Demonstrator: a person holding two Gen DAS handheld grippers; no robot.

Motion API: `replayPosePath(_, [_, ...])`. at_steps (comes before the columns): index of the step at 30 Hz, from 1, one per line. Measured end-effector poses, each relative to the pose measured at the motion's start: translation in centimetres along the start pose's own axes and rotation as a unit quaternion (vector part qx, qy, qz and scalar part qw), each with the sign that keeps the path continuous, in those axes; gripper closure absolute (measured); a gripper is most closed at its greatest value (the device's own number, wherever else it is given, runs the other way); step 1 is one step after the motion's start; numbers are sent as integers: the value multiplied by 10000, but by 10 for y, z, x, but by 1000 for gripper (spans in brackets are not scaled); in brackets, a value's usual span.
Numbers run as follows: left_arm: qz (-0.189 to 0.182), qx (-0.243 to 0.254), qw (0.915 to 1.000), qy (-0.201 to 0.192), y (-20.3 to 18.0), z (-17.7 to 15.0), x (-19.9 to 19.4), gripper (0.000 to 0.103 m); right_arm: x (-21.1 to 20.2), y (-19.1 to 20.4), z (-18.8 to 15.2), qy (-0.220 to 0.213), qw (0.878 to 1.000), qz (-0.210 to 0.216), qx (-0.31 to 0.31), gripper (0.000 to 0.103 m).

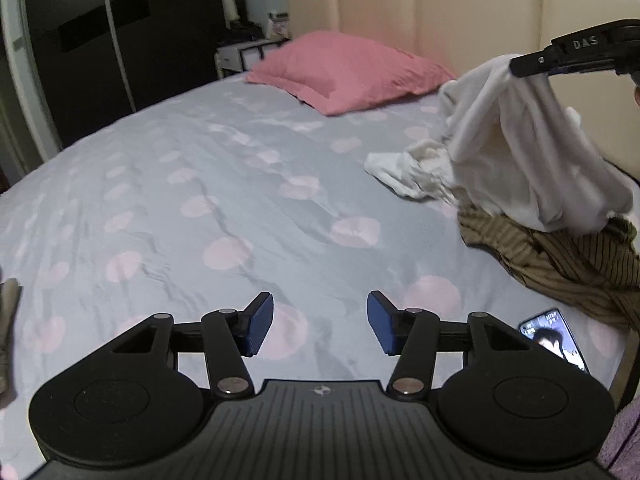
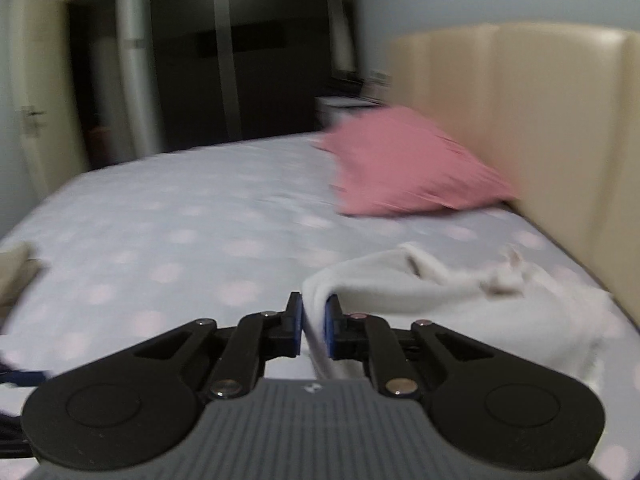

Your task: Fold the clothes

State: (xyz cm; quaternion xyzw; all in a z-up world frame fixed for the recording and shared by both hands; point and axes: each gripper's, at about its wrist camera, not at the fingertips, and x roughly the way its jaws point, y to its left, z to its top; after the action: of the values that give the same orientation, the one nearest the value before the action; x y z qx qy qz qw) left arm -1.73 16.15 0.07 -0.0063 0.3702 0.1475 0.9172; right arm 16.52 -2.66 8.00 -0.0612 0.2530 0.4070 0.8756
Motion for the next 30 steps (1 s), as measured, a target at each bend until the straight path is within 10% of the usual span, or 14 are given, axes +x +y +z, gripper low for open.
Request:
replayPosePath(12, [554,-246,9981,53,65,-11,-51,52,-15,148,10,375,9639,2613,-341,89])
replayPosePath(20, [764,-275,9965,204,92,-27,-69,51,-6,146,7,594,9670,2446,-388,66])
replayPosePath(30, [69,-263,9990,354,62,-32,-36,39,35,84,-7,897,9886,1209,76,50])
